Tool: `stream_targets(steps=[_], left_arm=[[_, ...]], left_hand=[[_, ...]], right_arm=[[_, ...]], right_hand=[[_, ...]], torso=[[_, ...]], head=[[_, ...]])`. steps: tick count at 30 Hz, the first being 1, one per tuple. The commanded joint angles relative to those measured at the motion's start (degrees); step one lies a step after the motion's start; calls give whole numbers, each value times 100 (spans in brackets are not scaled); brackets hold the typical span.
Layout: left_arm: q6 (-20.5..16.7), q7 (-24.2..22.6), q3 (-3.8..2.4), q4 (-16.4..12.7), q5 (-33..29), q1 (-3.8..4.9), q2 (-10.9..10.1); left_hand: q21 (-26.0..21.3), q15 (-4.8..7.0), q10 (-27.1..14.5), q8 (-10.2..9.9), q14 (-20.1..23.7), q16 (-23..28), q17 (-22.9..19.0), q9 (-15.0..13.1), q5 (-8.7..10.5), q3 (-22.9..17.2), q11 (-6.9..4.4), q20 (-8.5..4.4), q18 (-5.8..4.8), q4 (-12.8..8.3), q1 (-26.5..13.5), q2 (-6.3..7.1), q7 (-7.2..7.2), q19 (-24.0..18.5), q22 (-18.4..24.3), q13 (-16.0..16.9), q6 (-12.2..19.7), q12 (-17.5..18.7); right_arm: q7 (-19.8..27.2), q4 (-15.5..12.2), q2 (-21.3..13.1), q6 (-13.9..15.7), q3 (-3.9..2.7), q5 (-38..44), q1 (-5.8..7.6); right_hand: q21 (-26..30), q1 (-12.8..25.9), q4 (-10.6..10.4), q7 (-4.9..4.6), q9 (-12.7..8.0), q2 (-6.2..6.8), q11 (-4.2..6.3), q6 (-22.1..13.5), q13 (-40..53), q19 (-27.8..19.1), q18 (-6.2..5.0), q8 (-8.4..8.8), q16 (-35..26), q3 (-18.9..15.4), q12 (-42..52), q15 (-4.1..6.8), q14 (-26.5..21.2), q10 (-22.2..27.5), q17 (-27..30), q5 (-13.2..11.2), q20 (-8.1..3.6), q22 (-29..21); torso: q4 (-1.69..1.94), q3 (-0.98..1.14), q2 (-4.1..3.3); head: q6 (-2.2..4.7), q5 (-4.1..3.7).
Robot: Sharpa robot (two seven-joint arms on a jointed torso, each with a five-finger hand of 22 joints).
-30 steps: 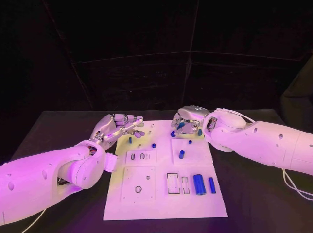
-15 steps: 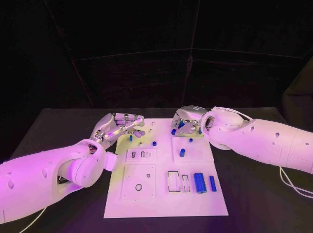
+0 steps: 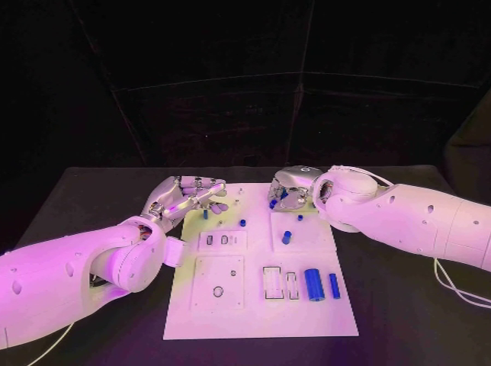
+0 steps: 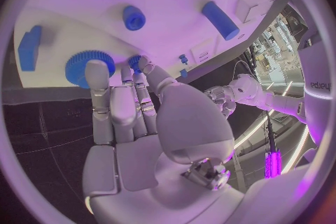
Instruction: Assemble the parts on the task board
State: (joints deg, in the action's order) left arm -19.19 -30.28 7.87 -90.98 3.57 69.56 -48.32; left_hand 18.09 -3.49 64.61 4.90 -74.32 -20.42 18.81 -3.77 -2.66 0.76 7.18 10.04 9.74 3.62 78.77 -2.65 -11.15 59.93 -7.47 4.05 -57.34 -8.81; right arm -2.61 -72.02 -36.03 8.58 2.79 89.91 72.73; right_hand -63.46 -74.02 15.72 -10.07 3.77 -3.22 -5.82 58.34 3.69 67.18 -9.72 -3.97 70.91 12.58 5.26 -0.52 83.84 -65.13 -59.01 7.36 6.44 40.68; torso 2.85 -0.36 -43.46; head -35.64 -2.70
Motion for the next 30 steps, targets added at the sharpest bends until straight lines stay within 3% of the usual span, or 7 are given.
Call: stream_targets(steps=[1,10,20,30], left_arm=[[77,-7,-4,-11,-39,6,-4],[62,7,-4,-15,-43,7,-16],[58,28,-4,-12,-43,9,-26],[68,33,-5,-24,-44,10,-46]], left_hand=[[-11,-1,-7,-25,44,-20,5,6,-33,5,29,2,73,-40,-42,2,-33,49,8,-7,-8,22],[-18,-7,-29,-38,64,-32,33,6,-33,-1,38,5,71,-56,-62,6,-42,48,13,-8,11,24],[-23,-8,-47,-46,82,-53,70,4,-33,-25,41,6,71,-100,-48,9,-46,52,17,-9,24,20],[-30,-3,-66,-49,117,-93,144,0,-34,-94,39,3,73,-206,2,3,-47,63,23,-10,31,6]], right_arm=[[21,11,16,-107,-5,-19,13],[3,47,43,-3,-5,-50,13],[-68,60,60,57,-5,-37,13],[168,-78,9,1259,-6,-305,13]], right_hand=[[-87,8,-11,17,6,-55,10,67,-3,54,122,3,74,87,34,-7,223,-77,-71,-48,5,103],[-242,27,-69,98,19,-146,88,269,7,12,129,-37,199,443,59,50,194,-290,-151,-193,-35,245],[-351,18,-49,105,13,-20,95,322,7,-24,139,-12,274,703,24,55,179,-351,-194,-269,-45,343],[-518,94,-107,101,13,112,97,351,8,56,175,0,382,827,-1,51,193,-385,-309,-315,-41,583]], torso=[[-3,3,-5],[-8,7,-9],[1,11,-13],[7,9,-14]], head=[[-12,13],[-12,20],[-12,13],[38,34]])
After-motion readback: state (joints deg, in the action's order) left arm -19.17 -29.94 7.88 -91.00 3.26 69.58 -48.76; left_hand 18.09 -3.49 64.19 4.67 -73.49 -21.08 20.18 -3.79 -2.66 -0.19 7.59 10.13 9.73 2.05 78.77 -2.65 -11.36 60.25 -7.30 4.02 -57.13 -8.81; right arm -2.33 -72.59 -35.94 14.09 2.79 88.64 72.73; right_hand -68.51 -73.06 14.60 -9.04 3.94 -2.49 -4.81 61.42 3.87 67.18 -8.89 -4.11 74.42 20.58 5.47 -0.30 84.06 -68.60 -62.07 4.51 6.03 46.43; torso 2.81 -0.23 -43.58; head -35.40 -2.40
